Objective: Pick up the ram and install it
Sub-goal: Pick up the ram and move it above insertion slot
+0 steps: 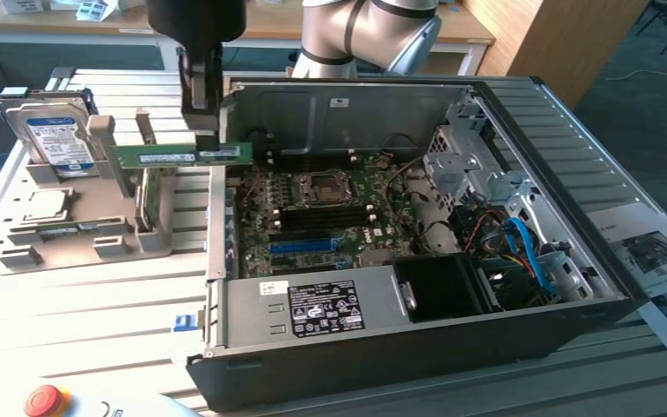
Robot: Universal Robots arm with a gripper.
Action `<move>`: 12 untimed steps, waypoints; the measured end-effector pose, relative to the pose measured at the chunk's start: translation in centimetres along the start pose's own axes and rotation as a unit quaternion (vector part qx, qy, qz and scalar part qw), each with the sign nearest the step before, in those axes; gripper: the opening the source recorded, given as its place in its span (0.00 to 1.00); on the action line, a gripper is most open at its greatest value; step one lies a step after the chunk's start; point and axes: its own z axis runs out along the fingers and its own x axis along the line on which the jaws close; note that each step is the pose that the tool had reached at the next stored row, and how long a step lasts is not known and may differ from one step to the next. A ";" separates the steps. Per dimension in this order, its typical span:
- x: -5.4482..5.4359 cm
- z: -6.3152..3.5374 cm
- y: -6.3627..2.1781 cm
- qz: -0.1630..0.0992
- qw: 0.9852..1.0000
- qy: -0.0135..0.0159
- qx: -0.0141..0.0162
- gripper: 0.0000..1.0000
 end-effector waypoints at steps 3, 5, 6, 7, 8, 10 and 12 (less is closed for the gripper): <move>0.1 -0.04 -0.62 0.000 1.000 0.000 0.000 0.12; 0.1 -0.06 -1.05 0.000 1.000 0.000 -0.001 0.12; 0.1 -0.08 -1.26 0.000 1.000 0.000 -0.001 0.12; 0.1 -0.09 -1.47 0.000 1.000 0.000 -0.001 0.12; 0.1 -0.10 -1.68 0.000 1.000 0.000 -0.001 0.12; 0.2 -0.13 -2.10 0.000 1.000 0.000 -0.001 0.12; 0.2 -0.16 -2.54 0.000 1.000 0.000 -0.001 0.12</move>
